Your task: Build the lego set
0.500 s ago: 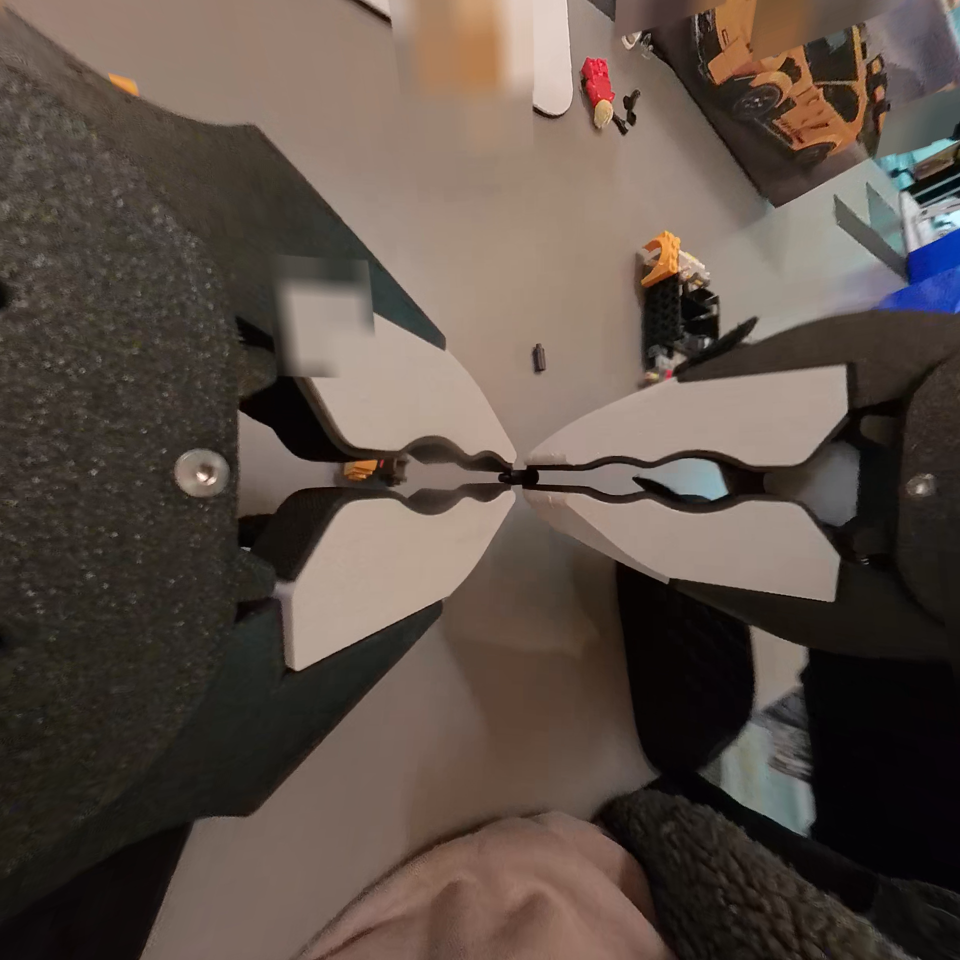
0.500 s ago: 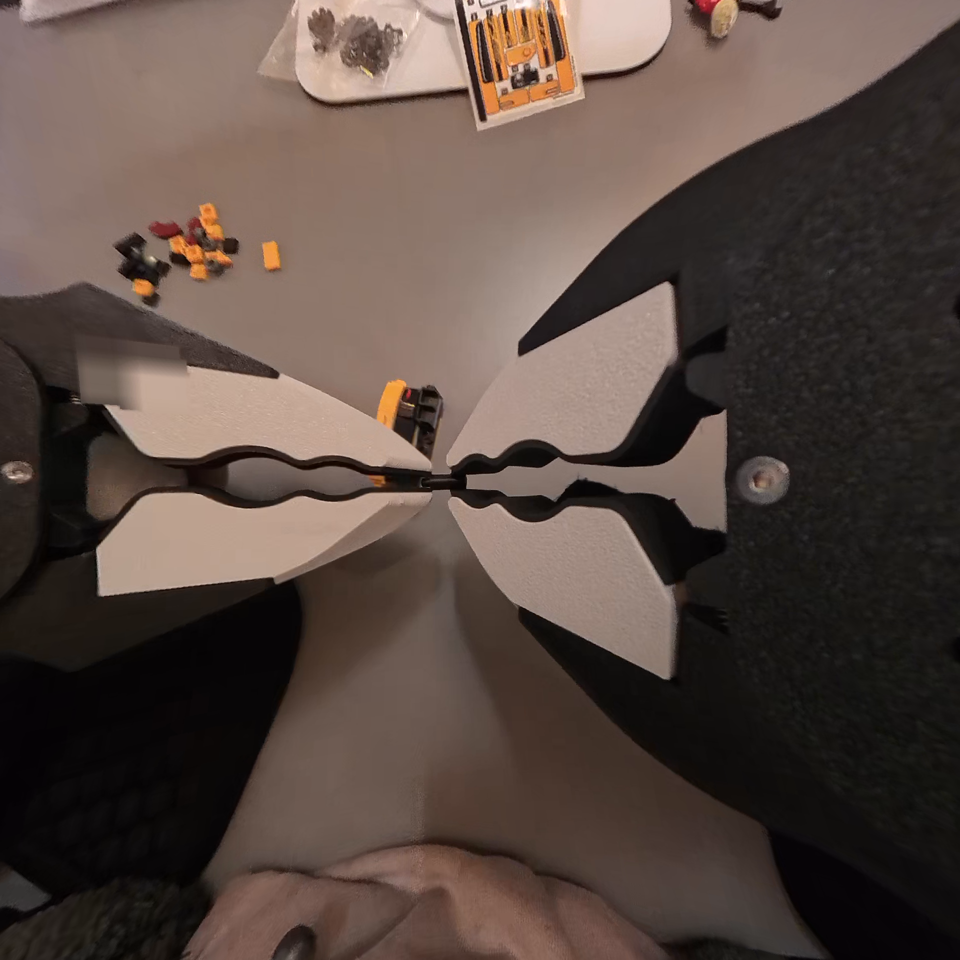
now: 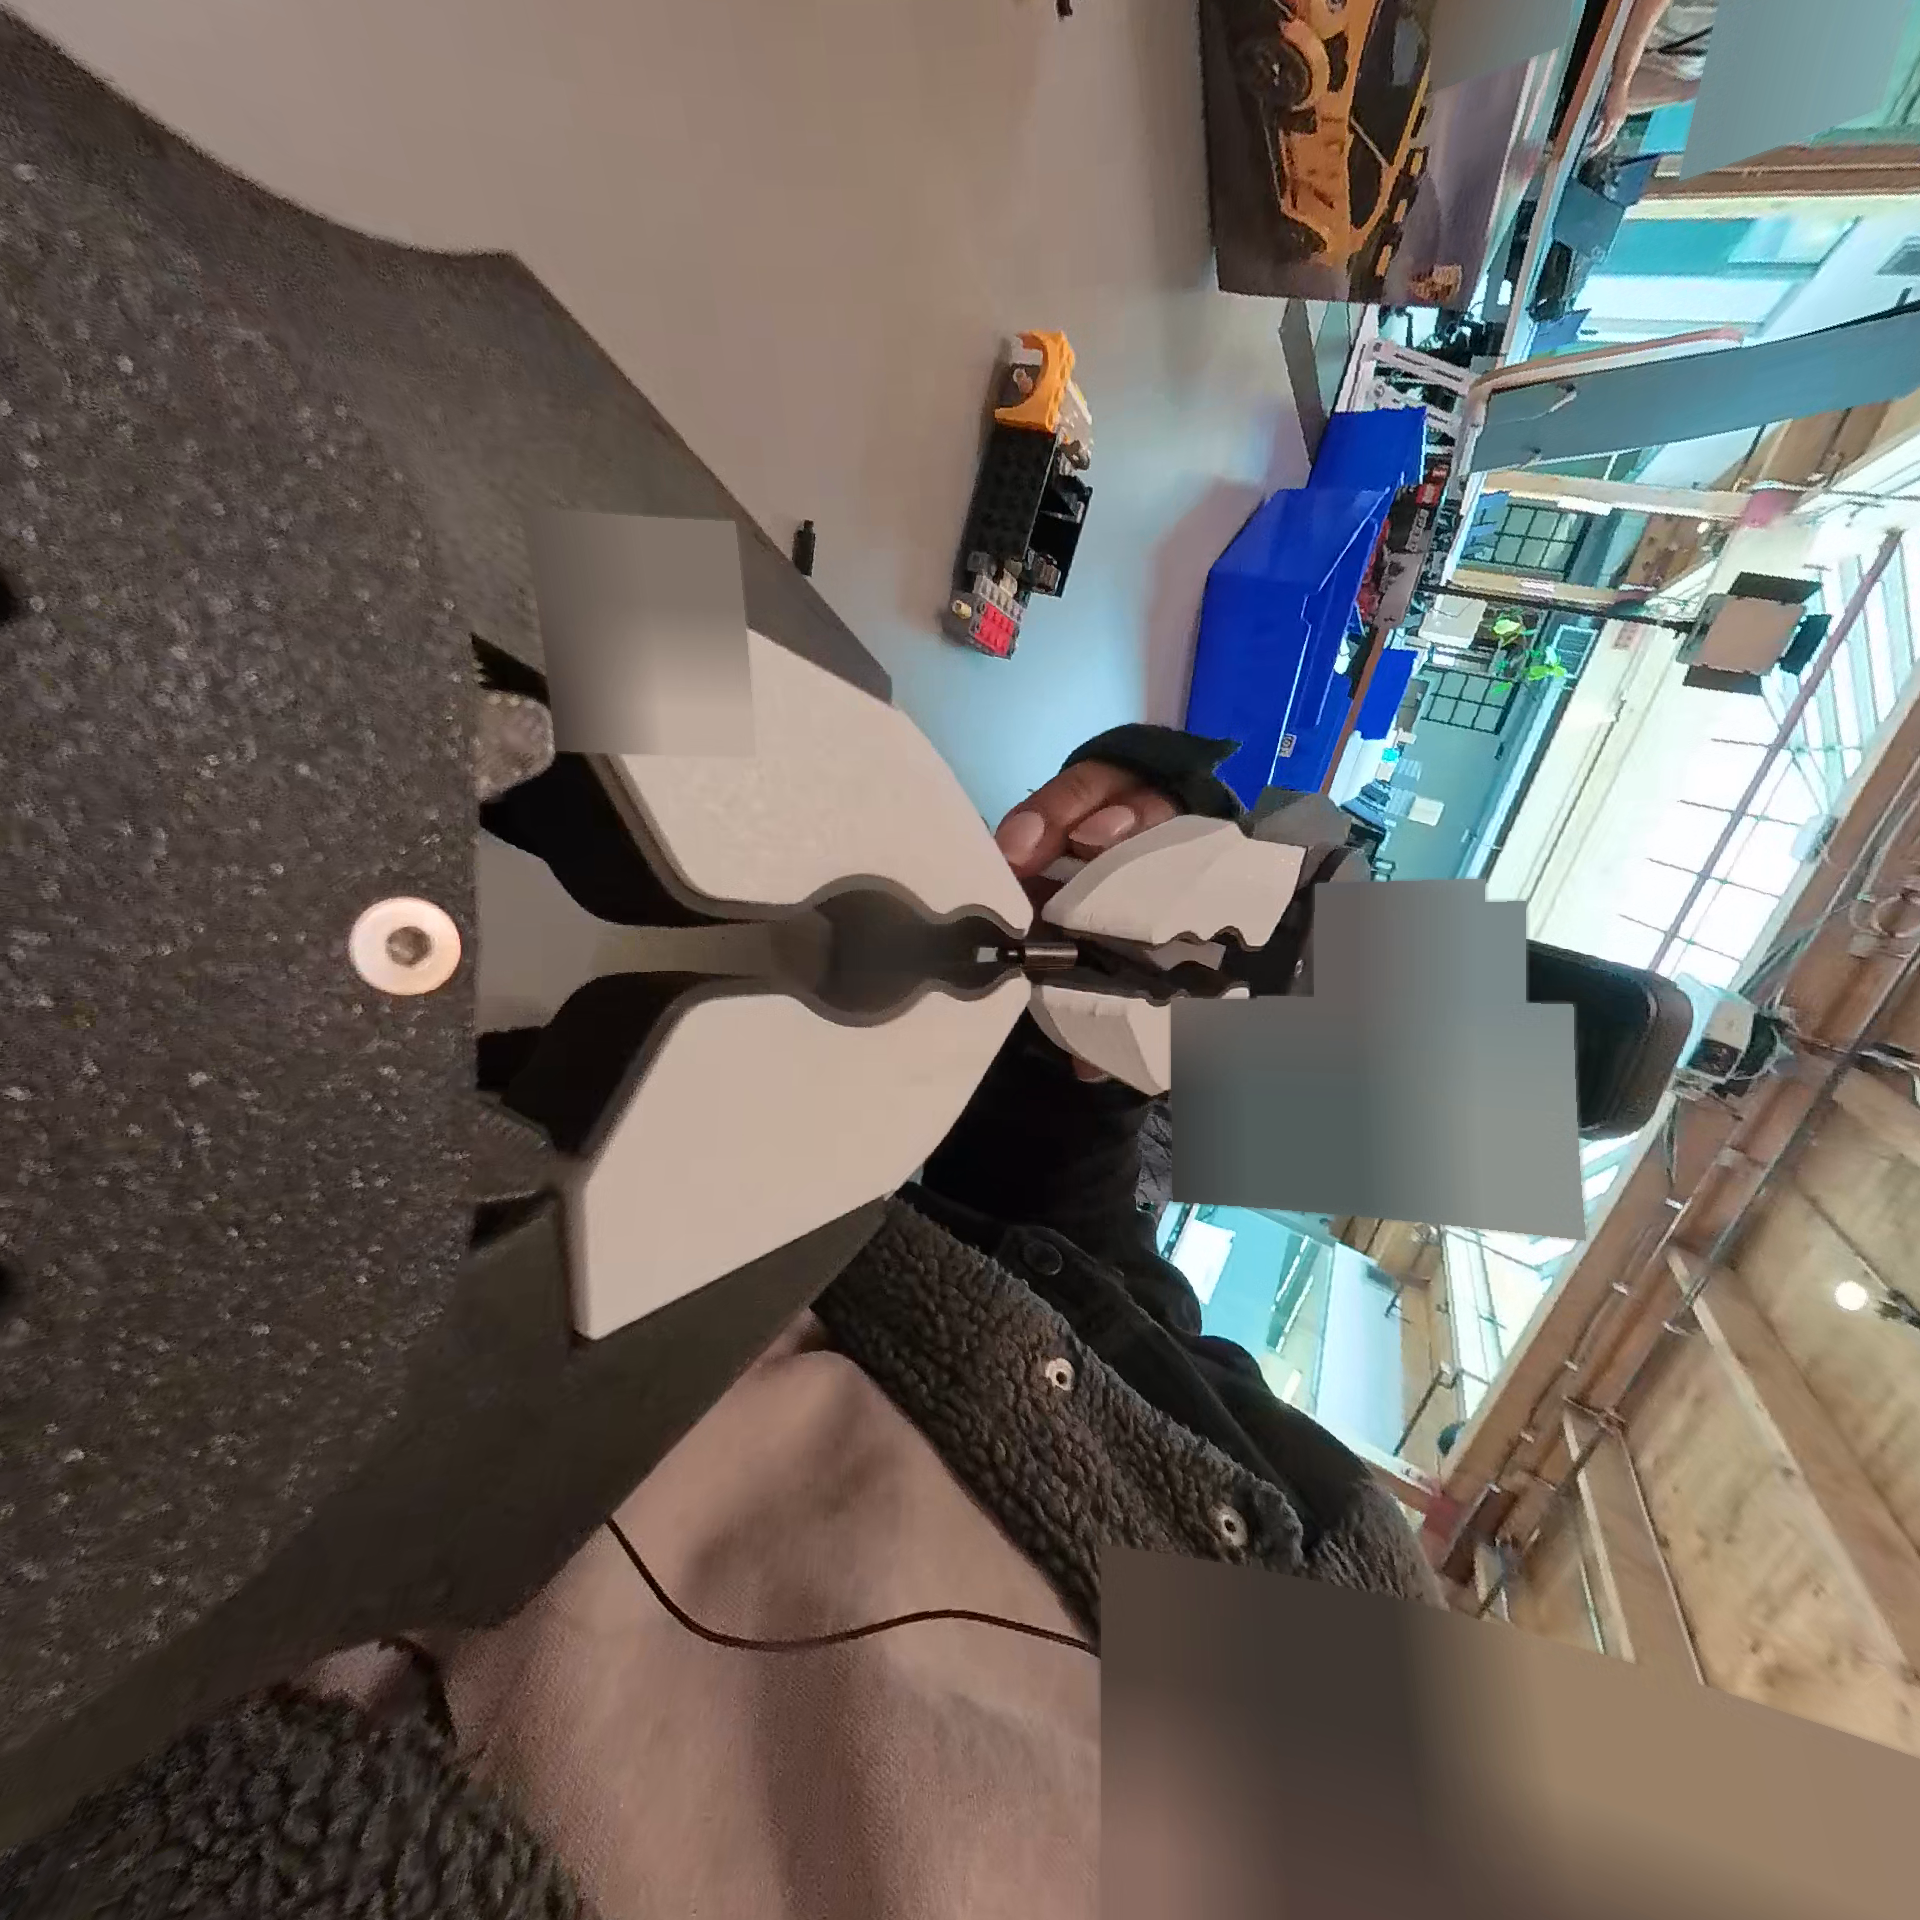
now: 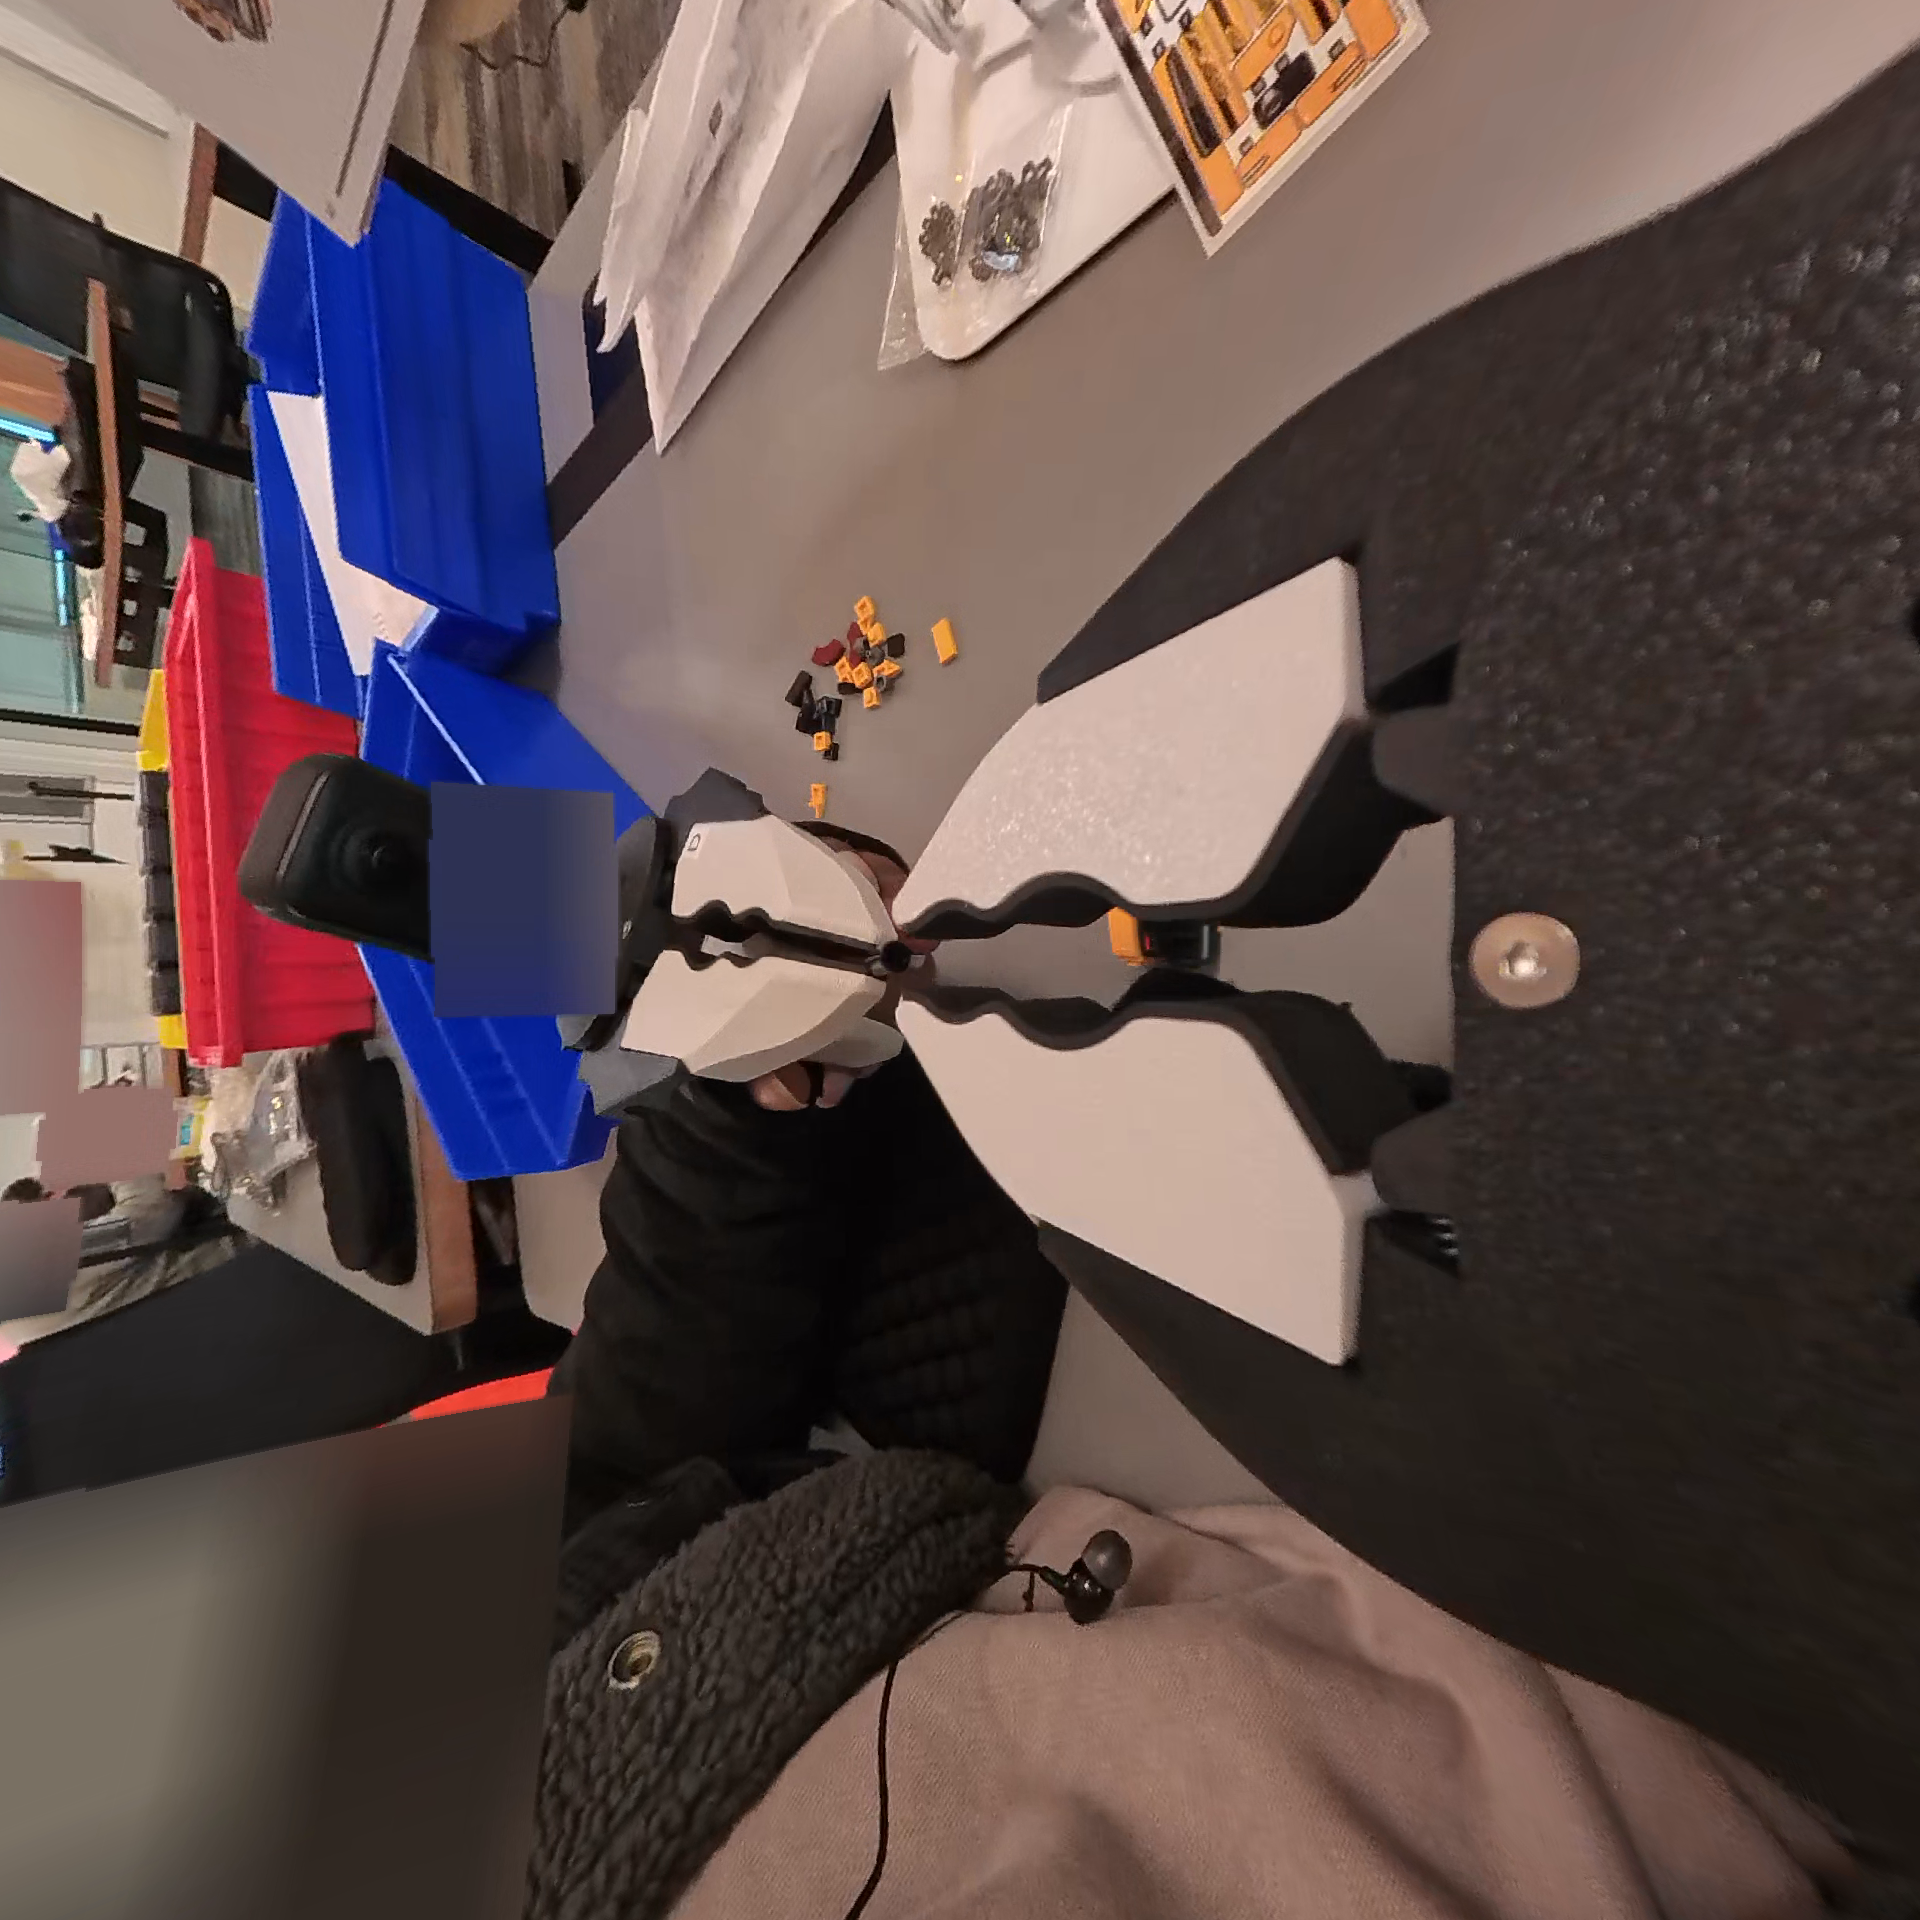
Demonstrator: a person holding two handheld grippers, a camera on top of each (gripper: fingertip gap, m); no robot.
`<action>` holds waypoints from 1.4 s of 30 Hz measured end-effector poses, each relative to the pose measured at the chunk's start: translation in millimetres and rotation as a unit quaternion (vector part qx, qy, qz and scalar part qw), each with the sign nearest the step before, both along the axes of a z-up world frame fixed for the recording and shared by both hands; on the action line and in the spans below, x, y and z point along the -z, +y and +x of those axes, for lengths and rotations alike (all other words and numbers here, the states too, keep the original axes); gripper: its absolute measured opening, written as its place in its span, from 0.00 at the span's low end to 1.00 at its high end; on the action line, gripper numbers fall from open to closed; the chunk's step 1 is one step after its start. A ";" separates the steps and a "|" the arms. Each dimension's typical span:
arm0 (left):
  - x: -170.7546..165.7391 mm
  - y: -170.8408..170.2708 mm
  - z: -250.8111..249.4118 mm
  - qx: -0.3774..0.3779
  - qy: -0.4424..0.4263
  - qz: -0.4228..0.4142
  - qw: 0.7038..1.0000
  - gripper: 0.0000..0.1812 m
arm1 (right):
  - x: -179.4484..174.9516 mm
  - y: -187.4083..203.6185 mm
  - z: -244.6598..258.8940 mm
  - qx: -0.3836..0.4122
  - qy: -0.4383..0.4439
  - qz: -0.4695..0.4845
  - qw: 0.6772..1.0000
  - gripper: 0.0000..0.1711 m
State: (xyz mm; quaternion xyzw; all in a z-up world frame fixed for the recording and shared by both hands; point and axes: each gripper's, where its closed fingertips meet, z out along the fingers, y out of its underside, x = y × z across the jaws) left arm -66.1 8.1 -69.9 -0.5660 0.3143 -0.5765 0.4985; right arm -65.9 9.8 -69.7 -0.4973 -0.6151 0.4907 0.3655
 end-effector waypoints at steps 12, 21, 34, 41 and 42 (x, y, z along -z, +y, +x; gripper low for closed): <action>4.6 0.7 1.4 -0.003 0.021 0.003 1.000 0.01 | 3.0 0.8 -0.8 -0.010 -0.025 0.003 1.000 0.03; 105.4 14.8 -17.8 -0.038 0.367 0.056 0.928 0.38 | 73.1 24.0 10.1 -0.035 -0.242 0.113 0.963 0.03; 135.5 17.2 -10.8 -0.035 0.438 0.062 0.896 0.32 | 117.5 15.0 -3.7 -0.109 -0.348 0.167 0.916 0.03; 135.3 15.9 -8.7 -0.034 0.439 0.069 0.895 0.32 | 122.7 9.5 -2.9 -0.138 -0.379 0.185 0.896 0.03; 135.3 15.6 -8.4 -0.033 0.439 0.070 0.895 0.31 | 122.7 9.3 -2.9 -0.141 -0.383 0.187 0.893 0.03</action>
